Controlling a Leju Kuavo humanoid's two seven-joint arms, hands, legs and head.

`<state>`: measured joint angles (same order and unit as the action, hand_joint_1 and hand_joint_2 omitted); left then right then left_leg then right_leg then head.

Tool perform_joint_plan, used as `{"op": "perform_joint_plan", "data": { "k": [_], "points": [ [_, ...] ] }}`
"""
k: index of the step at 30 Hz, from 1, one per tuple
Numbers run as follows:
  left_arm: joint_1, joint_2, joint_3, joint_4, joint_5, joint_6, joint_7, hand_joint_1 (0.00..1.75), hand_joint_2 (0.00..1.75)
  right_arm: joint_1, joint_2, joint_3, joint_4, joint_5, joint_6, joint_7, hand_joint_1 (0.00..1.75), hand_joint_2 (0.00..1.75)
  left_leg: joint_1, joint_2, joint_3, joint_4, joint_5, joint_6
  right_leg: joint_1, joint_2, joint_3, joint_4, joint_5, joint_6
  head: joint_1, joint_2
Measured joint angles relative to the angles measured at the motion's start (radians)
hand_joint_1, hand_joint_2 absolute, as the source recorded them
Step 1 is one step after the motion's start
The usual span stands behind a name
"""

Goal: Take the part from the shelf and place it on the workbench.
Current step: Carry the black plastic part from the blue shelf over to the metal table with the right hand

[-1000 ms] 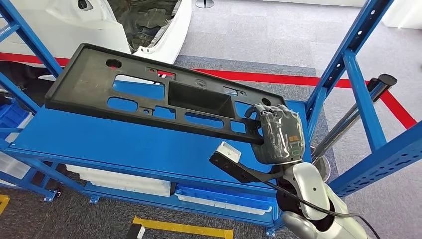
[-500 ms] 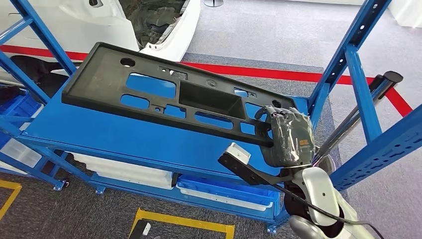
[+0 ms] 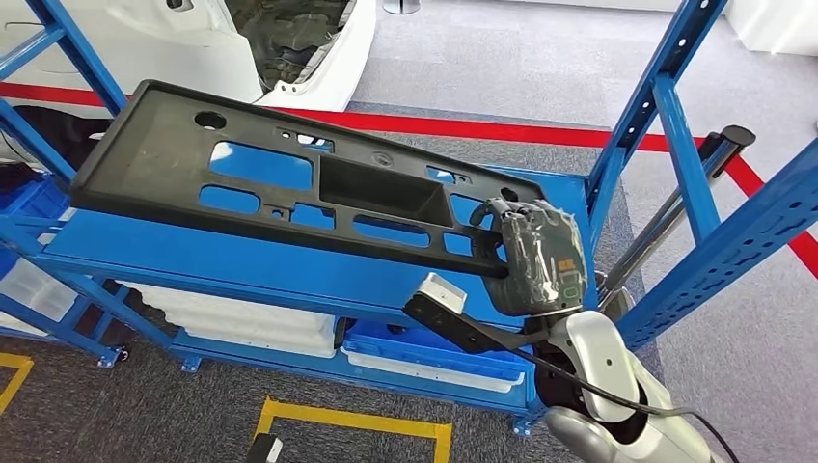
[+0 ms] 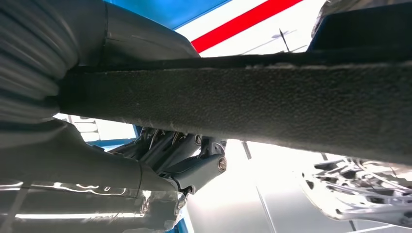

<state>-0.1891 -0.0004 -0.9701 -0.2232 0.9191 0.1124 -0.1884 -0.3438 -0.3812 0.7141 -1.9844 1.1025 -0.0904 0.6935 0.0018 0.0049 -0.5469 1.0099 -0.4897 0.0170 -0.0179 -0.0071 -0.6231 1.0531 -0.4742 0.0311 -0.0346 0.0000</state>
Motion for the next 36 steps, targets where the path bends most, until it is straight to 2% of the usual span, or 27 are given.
{"op": "perform_joint_plan", "data": {
  "k": [1,3,4,5,6,7,9,11,14,15,16,17,19,20,21,22,24,25,26,27,29,30,31,32,34,35,36],
  "points": [
    [-0.001,0.0,0.0,0.0,0.0,0.0,0.0,0.0,1.75,-0.001,0.0,0.0,0.0,-0.001,0.0,0.0,1.75,1.75,0.003,0.002,-0.008,-0.005,0.01,0.008,0.0,0.001,-0.014,0.033,-0.033,0.003,0.005,0.0],
    [-0.002,0.0,0.0,0.0,-0.001,0.0,0.0,0.0,1.75,-0.002,-0.001,0.002,0.0,-0.002,-0.001,0.0,1.75,1.75,0.002,0.004,-0.03,-0.006,0.026,0.017,0.0,0.004,-0.053,0.151,-0.122,0.005,0.017,0.0],
    [-0.002,0.0,0.0,0.0,-0.002,0.0,0.0,0.0,1.75,-0.002,-0.001,0.003,0.001,-0.003,-0.001,0.0,1.75,1.75,0.001,0.005,-0.041,-0.005,0.033,0.018,0.0,0.005,-0.069,0.211,-0.154,0.007,0.023,0.0],
    [-0.001,0.0,0.0,0.0,-0.002,0.0,0.0,0.0,1.75,-0.002,-0.001,0.005,0.002,-0.003,-0.001,0.0,1.75,1.75,0.0,0.005,-0.053,-0.003,0.04,0.018,0.0,0.005,-0.073,0.25,-0.168,0.009,0.028,0.0],
    [-0.001,0.0,0.0,0.0,-0.002,0.0,0.0,0.0,1.75,-0.002,-0.001,0.007,0.002,-0.003,-0.001,0.0,1.75,1.75,0.0,0.005,-0.065,0.0,0.047,0.017,0.0,0.005,-0.058,0.251,-0.161,0.01,0.032,0.0],
    [-0.001,0.0,0.0,0.0,-0.003,0.0,0.0,0.0,1.75,-0.002,-0.002,0.009,0.003,-0.004,-0.001,0.0,1.75,1.75,0.0,0.005,-0.075,0.004,0.053,0.015,-0.001,0.005,-0.025,0.214,-0.139,0.01,0.035,0.0],
    [-0.001,0.0,0.0,0.0,-0.004,0.0,0.0,0.0,1.75,-0.005,-0.002,0.011,0.004,-0.004,-0.001,0.0,1.75,1.75,0.0,0.005,-0.095,0.016,0.061,0.008,-0.002,0.005,0.072,0.071,-0.095,0.008,0.044,0.0],
    [-0.001,0.0,0.0,0.0,-0.004,0.0,0.001,0.0,1.75,-0.009,-0.002,0.012,0.004,-0.004,-0.001,0.001,1.75,1.75,-0.002,0.004,-0.107,0.025,0.07,-0.004,0.001,0.007,0.123,-0.021,-0.081,0.001,0.047,0.0],
    [0.0,0.0,0.0,0.0,-0.003,0.0,0.001,0.0,1.75,-0.013,-0.002,0.014,0.005,-0.004,-0.001,0.002,1.75,1.75,-0.002,0.002,-0.115,0.028,0.085,-0.023,0.003,0.01,0.112,-0.033,-0.069,-0.014,0.043,0.0],
    [0.001,0.0,0.0,0.0,-0.003,0.0,0.001,0.0,1.75,-0.014,-0.002,0.015,0.006,-0.005,-0.001,0.002,1.75,1.75,-0.001,0.0,-0.123,0.039,0.071,-0.03,0.001,0.009,0.104,-0.034,-0.06,-0.021,0.041,0.0],
    [0.001,0.001,0.0,0.0,-0.002,0.0,0.001,0.0,1.75,-0.015,-0.002,0.016,0.006,-0.007,0.0,0.002,1.75,1.75,0.0,-0.001,-0.135,0.066,0.041,-0.037,-0.002,0.008,0.095,-0.036,-0.049,-0.028,0.036,0.0],
    [0.002,0.001,0.0,0.0,-0.002,0.0,0.001,0.0,1.75,-0.016,-0.002,0.017,0.007,-0.009,0.0,0.002,1.75,1.75,0.003,-0.002,-0.151,0.113,-0.005,-0.043,-0.003,0.006,0.085,-0.037,-0.039,-0.033,0.03,0.0],
    [0.002,0.001,0.0,0.0,-0.002,0.0,0.001,0.0,1.75,-0.017,-0.002,0.019,0.007,-0.012,0.0,0.002,1.75,1.75,0.006,-0.003,-0.183,0.235,-0.091,-0.052,-0.002,0.005,0.062,-0.037,-0.022,-0.038,0.017,0.0],
    [0.002,0.001,0.0,0.0,-0.002,0.0,0.001,0.0,1.75,-0.017,-0.002,0.02,0.008,-0.013,0.0,0.003,1.75,1.75,0.008,-0.003,-0.188,0.283,-0.11,-0.054,-0.002,0.005,0.05,-0.036,-0.013,-0.038,0.012,0.0],
    [0.002,0.001,0.0,0.0,-0.002,0.001,0.001,0.0,1.75,-0.017,-0.002,0.021,0.008,-0.014,0.0,0.003,1.75,1.75,0.009,-0.003,-0.177,0.3,-0.108,-0.054,-0.002,0.006,0.038,-0.034,-0.004,-0.037,0.007,0.0],
    [0.002,0.001,0.0,0.0,-0.002,0.001,0.001,0.0,1.75,-0.017,-0.002,0.022,0.009,-0.015,0.0,0.003,1.75,1.75,0.009,-0.003,-0.149,0.283,-0.089,-0.052,-0.001,0.006,0.026,-0.033,0.004,-0.035,0.002,0.0],
    [0.001,0.001,0.0,0.0,-0.001,0.001,0.001,0.0,1.75,-0.017,-0.002,0.024,0.01,-0.016,-0.001,0.003,1.75,1.75,0.009,-0.007,-0.048,0.158,-0.048,-0.043,-0.001,0.009,0.007,-0.03,0.018,-0.03,-0.007,0.0],
    [0.0,0.001,0.0,0.0,-0.001,0.001,0.001,0.0,1.75,-0.017,-0.002,0.024,0.01,-0.016,-0.001,0.003,1.75,1.75,0.007,-0.011,0.001,0.084,-0.041,-0.038,0.0,0.01,0.001,-0.028,0.025,-0.026,-0.009,0.0],
    [-0.001,0.001,0.0,0.0,-0.001,0.001,0.001,0.0,1.75,-0.019,-0.002,0.025,0.01,-0.016,-0.001,0.003,1.75,1.75,0.005,-0.015,0.034,0.029,-0.041,-0.033,0.0,0.01,-0.003,-0.028,0.032,-0.02,-0.009,0.0],
    [-0.001,0.001,0.0,0.0,-0.001,0.001,0.001,0.0,1.75,-0.02,-0.002,0.025,0.01,-0.016,-0.001,0.003,1.75,1.75,0.002,-0.017,0.049,-0.002,-0.045,-0.029,0.0,0.011,-0.005,-0.029,0.039,-0.013,-0.009,0.0],
    [0.0,0.001,0.0,0.0,-0.001,0.002,0.0,0.0,1.75,-0.021,-0.002,0.027,0.01,-0.016,-0.001,0.003,1.75,1.75,0.0,-0.014,0.046,-0.017,-0.035,-0.016,-0.002,0.012,-0.009,-0.033,0.052,0.003,-0.007,0.0],
    [0.0,0.001,0.0,0.0,0.0,0.002,0.0,0.0,1.75,-0.021,-0.003,0.028,0.01,-0.017,-0.001,0.003,1.75,1.75,0.002,-0.01,0.041,-0.022,-0.026,-0.009,-0.003,0.012,-0.014,-0.027,0.045,0.009,-0.007,0.0],
    [0.0,0.001,0.0,0.0,0.0,0.003,0.0,0.0,1.75,-0.021,-0.003,0.028,0.01,-0.017,-0.001,0.003,1.75,1.75,0.004,-0.006,0.034,-0.028,-0.016,0.001,-0.004,0.012,-0.024,-0.008,0.023,0.012,-0.003,0.0],
    [0.0,0.001,0.0,0.0,-0.001,0.004,0.0,0.0,1.75,-0.022,-0.004,0.028,0.01,-0.018,-0.001,0.003,1.75,1.75,0.007,-0.002,0.025,-0.032,-0.007,0.008,-0.004,0.012,-0.04,0.032,-0.015,0.015,0.002,0.0],
    [0.0,0.001,0.0,0.0,-0.001,0.008,0.0,0.0,1.75,-0.021,-0.005,0.029,0.01,-0.02,-0.001,0.002,1.75,1.75,0.004,0.004,0.002,-0.031,0.009,0.016,-0.005,0.012,-0.081,0.158,-0.102,0.02,0.014,0.0],
    [0.001,0.0,0.0,0.0,-0.002,0.01,0.0,0.0,1.75,-0.02,-0.005,0.029,0.01,-0.021,-0.001,0.002,1.75,1.75,0.003,0.007,-0.01,-0.029,0.016,0.016,-0.005,0.011,-0.095,0.216,-0.124,0.022,0.018,0.0],
    [0.002,0.0,0.0,0.0,-0.002,0.012,0.0,0.0,1.75,-0.018,-0.005,0.029,0.01,-0.021,-0.001,0.003,1.75,1.75,0.003,0.01,-0.021,-0.027,0.023,0.015,-0.005,0.011,-0.096,0.248,-0.124,0.024,0.022,0.0]
  ]
}}
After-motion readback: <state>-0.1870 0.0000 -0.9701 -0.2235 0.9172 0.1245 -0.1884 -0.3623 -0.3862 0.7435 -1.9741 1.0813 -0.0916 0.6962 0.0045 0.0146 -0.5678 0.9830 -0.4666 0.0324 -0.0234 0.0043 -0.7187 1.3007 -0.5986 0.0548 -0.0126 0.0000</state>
